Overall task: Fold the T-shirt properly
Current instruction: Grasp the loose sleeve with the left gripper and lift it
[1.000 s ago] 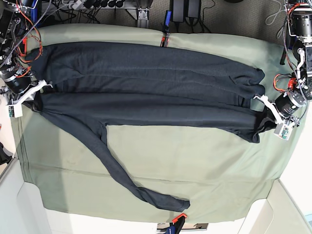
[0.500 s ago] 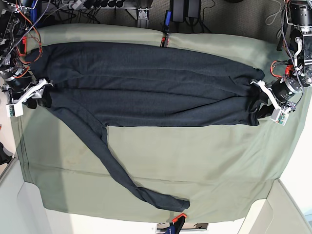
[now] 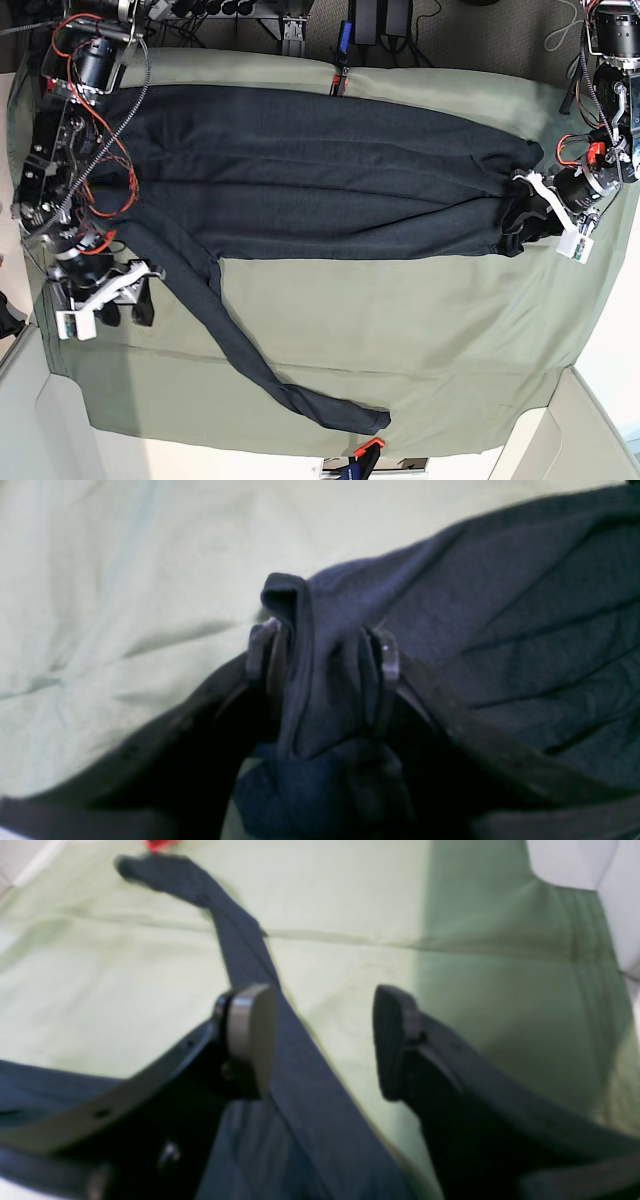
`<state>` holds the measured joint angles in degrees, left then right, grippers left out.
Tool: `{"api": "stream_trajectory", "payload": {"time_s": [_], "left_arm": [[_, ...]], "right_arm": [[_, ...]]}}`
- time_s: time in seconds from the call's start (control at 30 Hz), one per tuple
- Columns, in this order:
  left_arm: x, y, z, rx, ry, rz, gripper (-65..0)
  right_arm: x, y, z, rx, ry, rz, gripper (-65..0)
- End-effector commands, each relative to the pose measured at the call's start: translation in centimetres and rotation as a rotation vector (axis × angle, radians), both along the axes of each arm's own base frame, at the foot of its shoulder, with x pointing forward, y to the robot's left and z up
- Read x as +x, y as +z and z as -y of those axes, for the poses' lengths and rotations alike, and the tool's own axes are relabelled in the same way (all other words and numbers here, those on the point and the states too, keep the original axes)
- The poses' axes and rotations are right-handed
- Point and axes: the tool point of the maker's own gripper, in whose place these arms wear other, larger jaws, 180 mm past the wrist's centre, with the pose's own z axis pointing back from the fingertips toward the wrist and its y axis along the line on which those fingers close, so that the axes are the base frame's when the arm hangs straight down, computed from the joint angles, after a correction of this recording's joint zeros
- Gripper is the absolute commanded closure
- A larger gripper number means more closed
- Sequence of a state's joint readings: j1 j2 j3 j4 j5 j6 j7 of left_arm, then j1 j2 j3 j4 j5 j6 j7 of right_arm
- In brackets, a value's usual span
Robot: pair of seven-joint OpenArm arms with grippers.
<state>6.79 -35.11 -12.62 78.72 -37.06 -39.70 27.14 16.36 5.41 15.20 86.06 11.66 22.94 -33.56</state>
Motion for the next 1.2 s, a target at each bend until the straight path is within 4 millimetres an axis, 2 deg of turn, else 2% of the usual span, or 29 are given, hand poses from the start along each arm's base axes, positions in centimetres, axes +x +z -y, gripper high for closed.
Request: {"api": "stream_trajectory", "payload": {"time_s": [0.0,0.13,0.27,0.37,0.47,0.5,0.53,0.63,0.67,0.83,0.93,1.07,1.17], "left_arm": [[0.9,1.7,-0.5,0.006,-0.004,0.047,-26.7],[0.7,1.5,-0.5,0.001,-0.004,0.031,-27.7],[0.1,0.6,-0.7,0.031,-0.010,-0.023,-43.7],[-0.5,-0.1,-1.1,0.056,-0.014,-0.079,-44.9],[-0.6,0.1,-1.7,0.073,-0.015,-0.090,-44.8],[-0.5,0.4,-2.0,0.070,-0.011,-0.084,-44.8],[-0.3,0.9,-2.3,0.059,0.001,-0.071,-44.7],[0.3,3.3,-4.2,0.008,0.078,0.002,-44.7],[0.5,4.2,-5.0,-0.017,0.108,0.027,-44.7],[0.7,7.6,-7.3,-0.129,0.201,0.114,-44.7],[0.7,7.8,-7.1,-0.152,0.204,0.122,-44.7],[0.8,7.5,-6.5,-0.178,0.208,0.129,-44.7],[1.0,7.5,-6.0,-0.209,0.209,0.139,-44.7]], "right_arm": [[1.8,1.3,-0.7,-0.011,0.001,0.046,-31.9],[4.6,-3.3,-2.9,-0.113,0.020,-0.065,-31.9],[5.4,-7.5,-4.5,-0.218,0.053,-0.190,-31.9],[5.3,-8.7,-5.6,-0.260,0.065,-0.225,-31.9],[5.4,-8.5,-6.4,-0.247,0.073,-0.217,-31.6],[5.5,-8.4,-6.6,-0.245,0.074,-0.211,-29.5],[5.5,-8.3,-6.6,-0.244,0.074,-0.207,-24.9],[5.7,-7.7,-6.8,-0.244,0.076,-0.195,-4.6],[5.7,-7.5,-6.9,-0.244,0.081,-0.192,0.0],[5.0,-5.6,-9.5,-0.229,0.213,-0.141,0.0],[4.2,-3.8,-10.8,-0.186,0.244,-0.097,0.0],[1.1,-1.8,-13.2,-0.119,0.350,-0.037,0.0],[-2.2,-1.5,-14.3,-0.088,0.407,-0.029,0.0]]}}
